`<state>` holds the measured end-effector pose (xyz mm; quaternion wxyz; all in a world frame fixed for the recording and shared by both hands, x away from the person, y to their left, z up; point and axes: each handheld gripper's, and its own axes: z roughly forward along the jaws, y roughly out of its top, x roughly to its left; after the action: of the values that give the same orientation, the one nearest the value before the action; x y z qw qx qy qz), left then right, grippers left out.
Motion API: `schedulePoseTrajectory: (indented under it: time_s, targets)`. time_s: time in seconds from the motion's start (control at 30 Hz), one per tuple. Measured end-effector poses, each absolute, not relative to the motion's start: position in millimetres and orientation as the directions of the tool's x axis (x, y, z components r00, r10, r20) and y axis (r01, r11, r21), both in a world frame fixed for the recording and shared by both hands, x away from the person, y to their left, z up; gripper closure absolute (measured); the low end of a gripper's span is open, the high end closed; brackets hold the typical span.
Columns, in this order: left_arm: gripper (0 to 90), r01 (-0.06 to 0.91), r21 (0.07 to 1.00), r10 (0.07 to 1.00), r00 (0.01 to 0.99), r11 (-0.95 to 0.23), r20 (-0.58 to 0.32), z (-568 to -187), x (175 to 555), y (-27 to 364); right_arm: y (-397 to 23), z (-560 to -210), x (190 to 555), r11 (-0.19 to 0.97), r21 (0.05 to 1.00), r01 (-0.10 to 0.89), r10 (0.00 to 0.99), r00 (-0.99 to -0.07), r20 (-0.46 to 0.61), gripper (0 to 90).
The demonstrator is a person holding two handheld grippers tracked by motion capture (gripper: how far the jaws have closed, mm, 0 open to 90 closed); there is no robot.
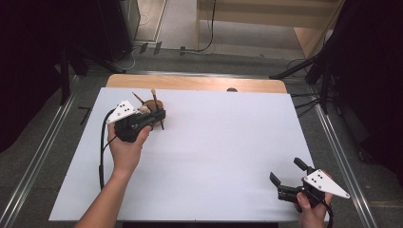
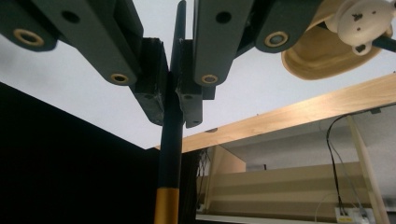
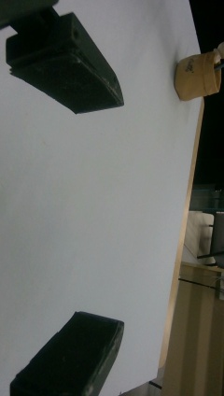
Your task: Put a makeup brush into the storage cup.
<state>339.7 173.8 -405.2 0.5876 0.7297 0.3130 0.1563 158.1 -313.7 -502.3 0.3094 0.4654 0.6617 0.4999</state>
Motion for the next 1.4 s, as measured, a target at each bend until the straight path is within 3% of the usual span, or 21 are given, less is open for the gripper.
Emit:
schedulePoseTrajectory:
  time_s: [0.5,1.4]
  targets:
    - [83.6,0.277,0.959,0.678,0.717,-0.065,-0.162,-402,359,178,-316,-504,157,0.056,0.949,0.310,0.927,-0.369,0.065,0.0]
    - [83.6,0.237,0.970,0.801,0.591,-0.060,-0.095,-420,393,174,-310,-506,159,0.071,0.943,0.324,0.923,-0.379,0.061,0.0]
